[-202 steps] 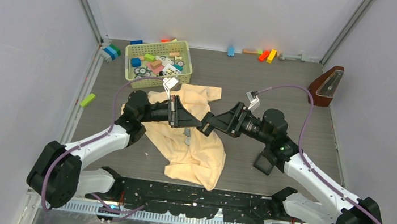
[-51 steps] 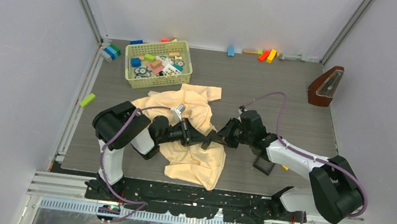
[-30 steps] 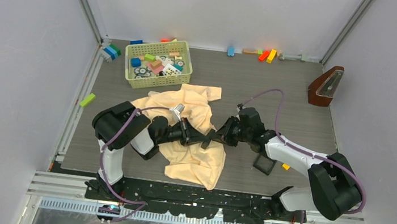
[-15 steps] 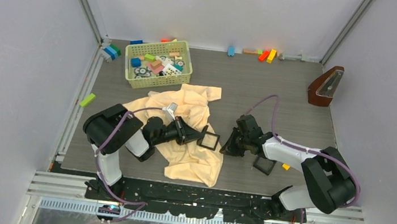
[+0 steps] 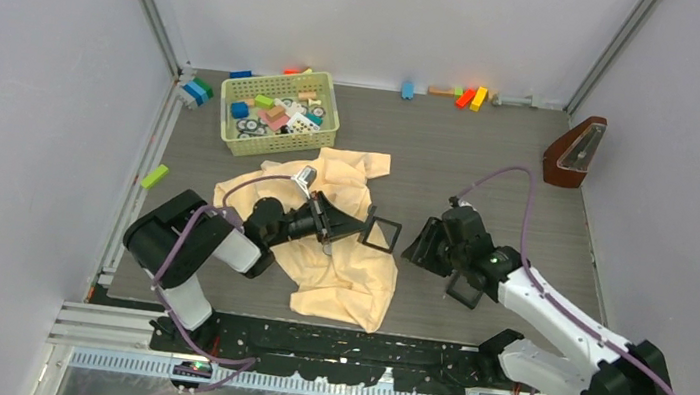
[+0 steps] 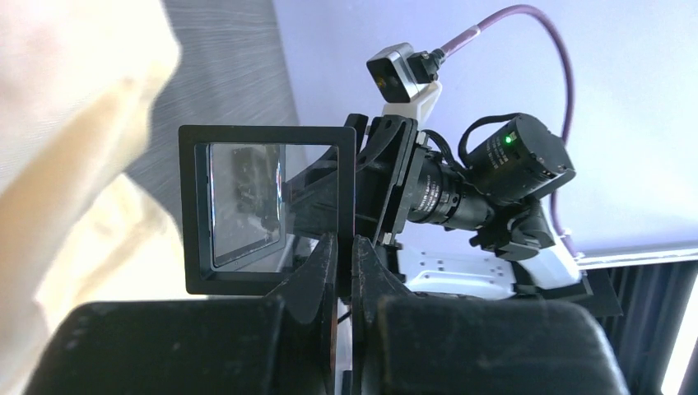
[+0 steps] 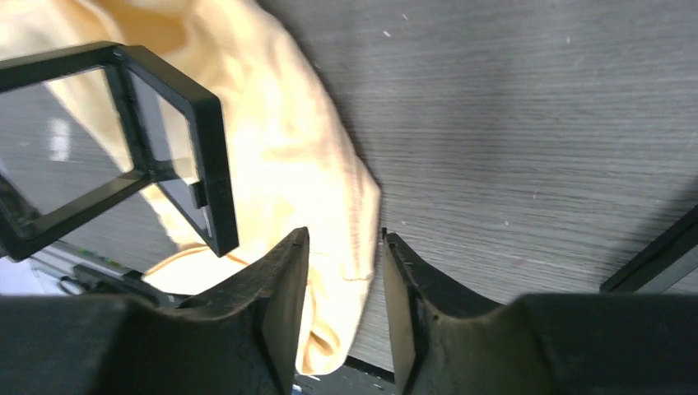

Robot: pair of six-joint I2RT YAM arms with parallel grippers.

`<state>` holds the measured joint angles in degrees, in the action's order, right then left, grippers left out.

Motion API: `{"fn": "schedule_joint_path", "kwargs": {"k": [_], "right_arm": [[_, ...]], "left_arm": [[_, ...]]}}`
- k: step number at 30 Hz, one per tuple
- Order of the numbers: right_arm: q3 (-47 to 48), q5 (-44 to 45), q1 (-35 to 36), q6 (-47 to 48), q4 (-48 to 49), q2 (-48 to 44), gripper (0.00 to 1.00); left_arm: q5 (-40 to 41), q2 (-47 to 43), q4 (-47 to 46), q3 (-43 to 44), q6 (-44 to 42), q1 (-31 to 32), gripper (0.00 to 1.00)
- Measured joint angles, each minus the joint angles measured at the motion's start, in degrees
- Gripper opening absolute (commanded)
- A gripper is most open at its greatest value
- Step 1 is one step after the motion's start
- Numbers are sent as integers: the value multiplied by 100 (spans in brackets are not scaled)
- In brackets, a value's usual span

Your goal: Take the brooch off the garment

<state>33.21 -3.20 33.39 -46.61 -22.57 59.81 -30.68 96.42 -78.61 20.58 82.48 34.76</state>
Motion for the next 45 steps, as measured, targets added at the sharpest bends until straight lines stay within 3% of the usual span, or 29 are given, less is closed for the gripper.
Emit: {"fn": "schedule_joint_path", "kwargs": {"k": [11,21,29,32,35,39,41,45], "right_arm": [[-470,-260,-52,-313,824,-1360,51],[-662,-841,-66,-675,1919,-782,35],[-695,-1108,-68,-846,2345,-695,40],[-758,-1110,-68,-890,2380,-815,29],[-782,-1106,-68,-909,2367,-940,10],[-782,-1080,-79,-953,2280,-997,1],[-745,-1036,-79,-946,2092,-1040,1],[-461,-903,-90,-857,1414,-1071,0]], "left_arm": [[-70,-315,-37,39,304,0,0],[-79,-385,4,55,376,-42,0],[-87,-431,-4,57,433,-22,0],[-85,-431,-4,57,448,-22,0],[-85,-431,-9,57,466,-22,0],[-83,-459,-20,57,459,-22,0],[-85,-472,13,57,435,-22,7],[-87,-538,291,57,273,11,30]]}}
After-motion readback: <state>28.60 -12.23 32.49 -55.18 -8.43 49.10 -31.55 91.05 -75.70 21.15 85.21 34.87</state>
